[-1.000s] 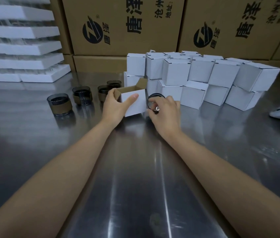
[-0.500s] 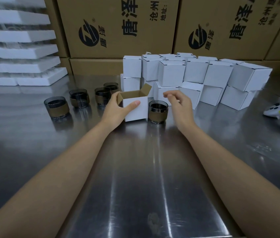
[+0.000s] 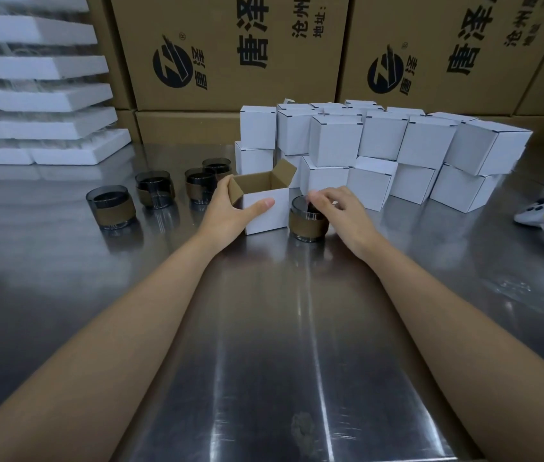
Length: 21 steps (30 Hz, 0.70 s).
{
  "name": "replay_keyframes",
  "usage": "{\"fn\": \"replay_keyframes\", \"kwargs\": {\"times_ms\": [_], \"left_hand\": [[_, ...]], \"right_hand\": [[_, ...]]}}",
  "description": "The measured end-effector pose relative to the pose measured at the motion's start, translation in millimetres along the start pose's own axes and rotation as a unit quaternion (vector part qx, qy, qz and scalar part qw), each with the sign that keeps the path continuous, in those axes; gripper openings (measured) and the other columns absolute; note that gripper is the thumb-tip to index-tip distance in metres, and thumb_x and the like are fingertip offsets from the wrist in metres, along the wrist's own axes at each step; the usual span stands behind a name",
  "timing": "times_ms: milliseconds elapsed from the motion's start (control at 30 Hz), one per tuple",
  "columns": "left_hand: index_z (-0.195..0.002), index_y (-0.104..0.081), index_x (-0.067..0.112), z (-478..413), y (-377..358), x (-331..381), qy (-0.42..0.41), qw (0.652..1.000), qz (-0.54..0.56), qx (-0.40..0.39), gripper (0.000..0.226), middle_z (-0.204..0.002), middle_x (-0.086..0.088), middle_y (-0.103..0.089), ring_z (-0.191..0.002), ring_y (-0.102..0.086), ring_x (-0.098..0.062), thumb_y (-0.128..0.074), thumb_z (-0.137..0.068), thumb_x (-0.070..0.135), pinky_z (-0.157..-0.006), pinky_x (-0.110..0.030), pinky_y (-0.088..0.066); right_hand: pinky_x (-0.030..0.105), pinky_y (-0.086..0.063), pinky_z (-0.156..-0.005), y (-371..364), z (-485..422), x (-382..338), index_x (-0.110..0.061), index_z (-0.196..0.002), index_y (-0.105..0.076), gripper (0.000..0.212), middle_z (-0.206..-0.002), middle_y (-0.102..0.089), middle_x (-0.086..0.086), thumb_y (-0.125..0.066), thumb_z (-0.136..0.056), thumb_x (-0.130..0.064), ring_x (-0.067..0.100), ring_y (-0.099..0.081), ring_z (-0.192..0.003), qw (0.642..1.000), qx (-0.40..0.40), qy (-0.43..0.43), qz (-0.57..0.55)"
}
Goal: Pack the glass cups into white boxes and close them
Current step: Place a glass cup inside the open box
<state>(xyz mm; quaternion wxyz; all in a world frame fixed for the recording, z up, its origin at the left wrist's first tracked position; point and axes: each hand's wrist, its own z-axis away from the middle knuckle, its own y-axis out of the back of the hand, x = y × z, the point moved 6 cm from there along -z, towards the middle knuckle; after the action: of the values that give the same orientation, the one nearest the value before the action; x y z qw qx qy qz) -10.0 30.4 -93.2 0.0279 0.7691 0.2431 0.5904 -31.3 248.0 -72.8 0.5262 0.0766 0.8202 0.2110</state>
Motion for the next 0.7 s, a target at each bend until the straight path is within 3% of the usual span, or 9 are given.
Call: {"fn": "replay_keyframes", "kwargs": {"times_ms": [133,233,300,400,533,700], "left_hand": [[-0.127,-0.034,0.035,0,0,1,0.001,1.0,-0.002,-0.001,0.071,-0.126,0.01,-0.051,-0.115,-0.051,-0.009,-0.079,-0.073,0.048,-0.098,-0.025,-0.042],[-0.124,-0.034,0.036,1,0,1,-0.002,1.0,-0.004,-0.002,0.068,-0.124,0.011,-0.052,-0.115,-0.052,-0.009,-0.079,-0.074,0.048,-0.092,-0.022,-0.04],[-0.132,-0.036,0.031,1,0,1,-0.002,1.0,-0.004,-0.002,0.074,-0.128,0.009,-0.052,-0.116,-0.052,-0.009,-0.079,-0.073,0.049,-0.095,-0.023,-0.04],[-0.14,-0.034,0.026,0,0,1,-0.001,1.0,-0.012,0.001,0.084,-0.133,0.006,-0.051,-0.12,-0.05,-0.011,-0.078,-0.073,0.051,-0.101,-0.027,-0.04],[-0.143,-0.032,0.023,-1,0,1,0.001,1.0,-0.021,0.002,0.087,-0.137,0.004,-0.048,-0.123,-0.047,-0.012,-0.078,-0.074,0.05,-0.103,-0.027,-0.038],[-0.143,-0.031,0.024,-1,-1,0,0.002,1.0,-0.023,0.001,0.087,-0.135,0.005,-0.048,-0.122,-0.048,-0.012,-0.078,-0.074,0.05,-0.1,-0.026,-0.038]], "right_hand": [[0.026,-0.035,-0.069,9,1,-2,-0.015,-0.089,-0.057,0.017,-0.082,-0.044,0.011,-0.064,-0.092,-0.03,0.017,-0.041,-0.072,0.996,0.054,0.006,-0.069],[0.024,-0.039,-0.081,9,1,-3,-0.01,-0.087,-0.061,0.008,-0.099,-0.053,0.006,-0.059,-0.094,-0.012,0.012,-0.049,-0.079,0.997,0.029,0.015,-0.074],[0.012,-0.041,-0.087,5,0,-1,-0.007,-0.09,-0.064,0.009,-0.116,-0.054,0.002,-0.056,-0.094,-0.005,0.002,-0.056,-0.091,0.996,-0.024,0.008,-0.09],[0.008,-0.043,-0.085,-1,-2,5,-0.011,-0.095,-0.066,0.006,-0.12,-0.063,0.002,-0.066,-0.089,-0.01,0.008,-0.059,-0.101,0.993,-0.068,-0.005,-0.096],[0.006,-0.042,-0.075,0,-4,7,-0.024,-0.109,-0.062,0.036,-0.103,-0.062,-0.006,-0.079,-0.078,-0.03,0.004,-0.057,-0.093,0.997,-0.041,-0.006,-0.061],[0.014,-0.046,-0.084,-3,-3,9,-0.028,-0.119,-0.062,0.044,-0.109,-0.061,-0.006,-0.079,-0.079,-0.03,0.008,-0.058,-0.103,0.995,-0.072,-0.016,-0.068]]}}
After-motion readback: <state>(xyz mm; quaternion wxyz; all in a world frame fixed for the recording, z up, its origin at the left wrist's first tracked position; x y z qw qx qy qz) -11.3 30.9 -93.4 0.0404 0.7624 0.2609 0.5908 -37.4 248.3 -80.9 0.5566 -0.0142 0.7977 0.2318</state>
